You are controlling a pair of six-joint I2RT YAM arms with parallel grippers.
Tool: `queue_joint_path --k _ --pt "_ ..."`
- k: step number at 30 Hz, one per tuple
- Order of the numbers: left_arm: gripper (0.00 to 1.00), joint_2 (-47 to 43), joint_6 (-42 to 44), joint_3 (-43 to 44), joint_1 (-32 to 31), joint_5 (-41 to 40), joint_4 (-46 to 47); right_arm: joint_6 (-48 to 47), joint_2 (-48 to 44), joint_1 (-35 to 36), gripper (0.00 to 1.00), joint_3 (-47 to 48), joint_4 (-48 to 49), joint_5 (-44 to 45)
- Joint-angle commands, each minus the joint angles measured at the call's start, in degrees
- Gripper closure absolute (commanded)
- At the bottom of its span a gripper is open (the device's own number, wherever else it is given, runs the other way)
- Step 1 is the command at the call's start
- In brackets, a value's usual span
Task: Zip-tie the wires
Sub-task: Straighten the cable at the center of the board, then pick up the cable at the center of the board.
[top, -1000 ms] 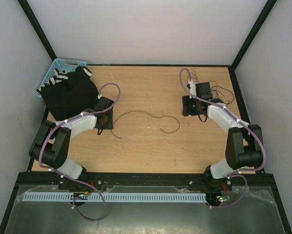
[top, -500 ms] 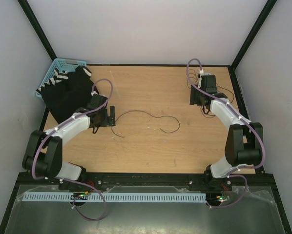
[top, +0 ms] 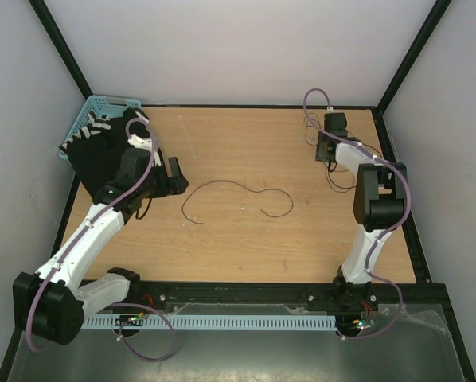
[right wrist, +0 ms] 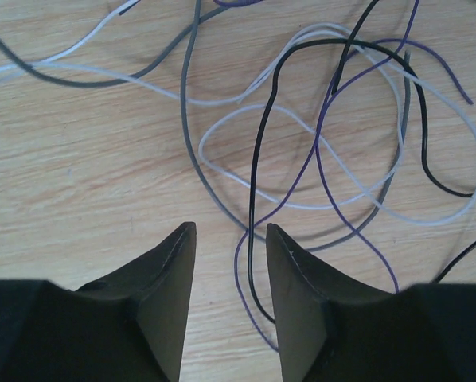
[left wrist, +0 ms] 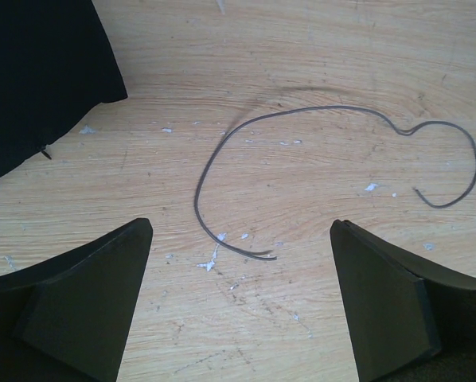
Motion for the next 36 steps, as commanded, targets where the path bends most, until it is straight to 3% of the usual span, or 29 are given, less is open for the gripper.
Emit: queue_joint_path --k 1,9,16,25,36 --pt "0.03 -2.3 -0.6 -0.2 0.0 1.8 -0.6 0.2 2.7 -0.5 0.50 4.0 0.2 2.4" --pt "0.03 -1.2 -0.7 0.5 0.0 2.3 -0.6 0.5 7.3 -1.3 0.55 5.9 0.2 1.5" --pt "0.02 -0.4 -1.2 0.6 0.0 2.2 -0.5 0.8 7.0 -2.2 0.75 5.1 0.2 -0.5" --pt "0.01 0.6 -0.9 3.8 0.0 4.4 -0.5 -1.5 -4.7 -2.2 0.97 1.9 -1.5 -0.5" --pt "0.01 5.9 1.5 18.8 -0.1 14.6 -0.3 -4.7 -20.2 -2.2 1.00 10.0 -9.0 -8.0"
